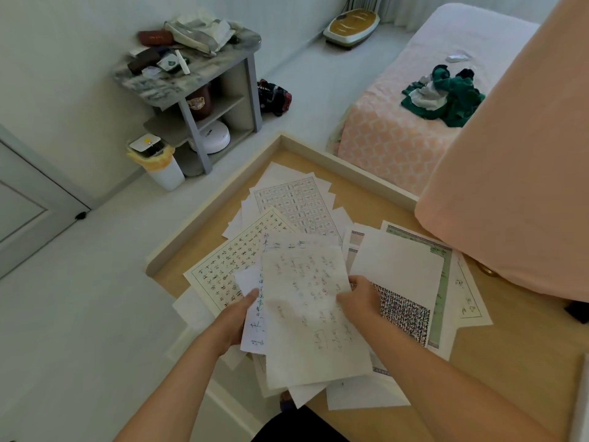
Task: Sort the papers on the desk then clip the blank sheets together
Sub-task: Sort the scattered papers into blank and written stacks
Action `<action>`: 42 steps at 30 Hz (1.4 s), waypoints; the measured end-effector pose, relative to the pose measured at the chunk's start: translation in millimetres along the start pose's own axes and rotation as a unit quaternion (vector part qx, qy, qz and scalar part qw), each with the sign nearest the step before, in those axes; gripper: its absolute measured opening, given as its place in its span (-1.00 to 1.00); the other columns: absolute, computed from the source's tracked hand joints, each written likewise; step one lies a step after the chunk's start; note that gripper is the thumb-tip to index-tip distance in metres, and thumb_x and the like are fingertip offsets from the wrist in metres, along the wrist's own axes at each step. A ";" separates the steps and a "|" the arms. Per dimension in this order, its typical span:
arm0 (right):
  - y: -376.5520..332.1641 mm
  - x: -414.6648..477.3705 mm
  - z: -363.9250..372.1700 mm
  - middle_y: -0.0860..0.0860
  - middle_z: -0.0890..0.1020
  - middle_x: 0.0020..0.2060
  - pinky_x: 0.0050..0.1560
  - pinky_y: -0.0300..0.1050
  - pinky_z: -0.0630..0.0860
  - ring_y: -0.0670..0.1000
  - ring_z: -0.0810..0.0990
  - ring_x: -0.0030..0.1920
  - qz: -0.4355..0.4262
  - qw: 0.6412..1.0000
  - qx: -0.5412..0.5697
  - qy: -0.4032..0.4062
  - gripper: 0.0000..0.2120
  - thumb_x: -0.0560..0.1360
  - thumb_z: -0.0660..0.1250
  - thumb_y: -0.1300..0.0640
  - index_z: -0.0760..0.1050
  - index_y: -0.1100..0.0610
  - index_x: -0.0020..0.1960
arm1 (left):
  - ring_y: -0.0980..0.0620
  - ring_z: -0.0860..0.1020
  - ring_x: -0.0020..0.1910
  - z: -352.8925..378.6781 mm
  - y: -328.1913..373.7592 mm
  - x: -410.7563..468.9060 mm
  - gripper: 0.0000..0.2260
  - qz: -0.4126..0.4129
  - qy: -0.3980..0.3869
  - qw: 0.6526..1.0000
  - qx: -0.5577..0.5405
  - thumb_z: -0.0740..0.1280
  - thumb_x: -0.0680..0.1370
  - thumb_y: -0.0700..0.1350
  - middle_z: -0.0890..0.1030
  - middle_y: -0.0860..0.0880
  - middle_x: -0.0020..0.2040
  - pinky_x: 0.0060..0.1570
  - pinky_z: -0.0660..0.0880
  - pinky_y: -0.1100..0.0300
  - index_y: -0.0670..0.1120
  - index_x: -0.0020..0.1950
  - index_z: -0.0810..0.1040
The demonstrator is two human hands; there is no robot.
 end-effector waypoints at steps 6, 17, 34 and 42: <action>1.8 -5.5 15.8 0.04 0.52 0.19 0.04 -0.13 0.57 0.05 0.57 0.13 -0.067 0.996 -0.034 -0.050 -0.58 0.51 0.37 0.24 0.44 0.10 0.35 | -0.05 0.61 0.02 13.9 9.5 8.6 -0.58 0.122 0.125 0.982 0.066 0.48 0.46 -0.24 0.62 -0.03 0.12 -0.02 0.58 0.05 -0.01 0.26 0.46; 14.9 -6.0 0.3 0.02 0.46 0.26 0.11 -0.09 0.55 0.03 0.49 0.18 -0.052 0.993 0.022 -0.107 -0.29 0.49 0.45 0.12 0.19 0.11 0.53 | -0.03 0.62 0.05 -0.2 3.5 5.8 -0.74 0.166 0.124 0.976 0.068 0.37 0.53 -0.29 0.64 -0.05 0.10 -0.01 0.54 0.11 -0.08 0.19 0.54; 66.4 14.8 -75.5 0.01 0.63 0.05 -0.09 -0.12 0.55 0.00 0.60 -0.01 -0.012 0.990 0.142 -0.019 -0.78 0.56 0.30 0.26 0.48 0.08 0.18 | 0.00 0.55 0.08 125.5 53.8 8.9 -0.72 0.160 0.007 0.958 0.237 0.32 0.58 -0.18 0.55 0.00 0.16 0.02 0.50 0.10 -0.02 0.27 0.41; 107.2 40.9 -116.3 -0.02 0.61 -0.01 -0.05 -0.01 0.60 0.09 0.58 0.00 0.085 0.987 0.045 0.125 -0.76 0.42 0.31 0.18 0.47 -0.02 0.07 | -0.12 0.24 0.45 175.5 56.5 39.9 -0.36 0.203 0.160 0.859 0.442 0.45 0.48 0.01 0.32 -0.12 0.46 0.38 0.25 0.01 -0.10 0.49 0.28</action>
Point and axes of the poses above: each hand's wrist, its own x-axis towards the middle knuckle, its own z-axis out of the palm, y = z × x, the point moved 1 cm from there along x, towards the middle knuckle
